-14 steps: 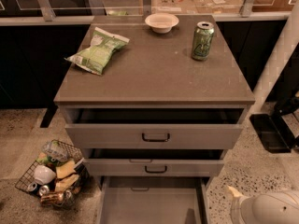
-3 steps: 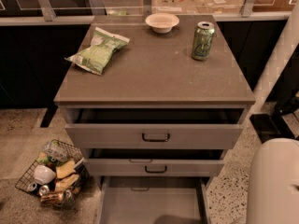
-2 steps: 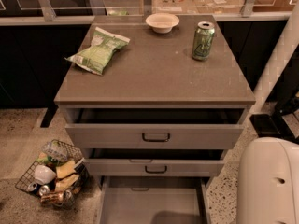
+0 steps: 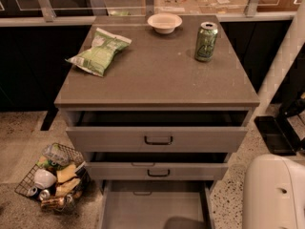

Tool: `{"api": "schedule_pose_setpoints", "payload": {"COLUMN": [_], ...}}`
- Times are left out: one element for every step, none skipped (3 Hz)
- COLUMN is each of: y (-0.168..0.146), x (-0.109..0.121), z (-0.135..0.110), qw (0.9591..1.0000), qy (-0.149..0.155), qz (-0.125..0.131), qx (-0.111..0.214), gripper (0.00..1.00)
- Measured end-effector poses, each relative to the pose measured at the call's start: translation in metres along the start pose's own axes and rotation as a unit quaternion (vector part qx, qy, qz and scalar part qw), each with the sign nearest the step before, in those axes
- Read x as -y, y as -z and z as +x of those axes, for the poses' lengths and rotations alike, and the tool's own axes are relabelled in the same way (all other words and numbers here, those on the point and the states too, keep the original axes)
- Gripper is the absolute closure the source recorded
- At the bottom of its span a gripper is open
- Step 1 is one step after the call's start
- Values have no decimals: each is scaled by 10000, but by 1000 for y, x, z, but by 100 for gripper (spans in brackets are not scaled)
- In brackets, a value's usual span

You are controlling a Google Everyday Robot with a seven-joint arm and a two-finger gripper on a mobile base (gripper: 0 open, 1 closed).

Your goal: Close bottom drawer

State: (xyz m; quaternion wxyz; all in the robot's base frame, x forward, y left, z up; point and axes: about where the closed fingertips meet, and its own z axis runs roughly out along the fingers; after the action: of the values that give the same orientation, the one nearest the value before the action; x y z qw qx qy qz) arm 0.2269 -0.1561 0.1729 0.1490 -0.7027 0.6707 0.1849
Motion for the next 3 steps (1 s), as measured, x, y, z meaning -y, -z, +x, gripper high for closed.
{"api": "schedule_pose_setpoints", "payload": {"y": [-19,-23,-5], "x": [-6,9,35], "z": [-20,-21,20], "qw": [9989,9979,9981], "qy": [211,420,497], "qz": [145,290,353], "qx": [403,405,-132], "gripper": [100,100,100]}}
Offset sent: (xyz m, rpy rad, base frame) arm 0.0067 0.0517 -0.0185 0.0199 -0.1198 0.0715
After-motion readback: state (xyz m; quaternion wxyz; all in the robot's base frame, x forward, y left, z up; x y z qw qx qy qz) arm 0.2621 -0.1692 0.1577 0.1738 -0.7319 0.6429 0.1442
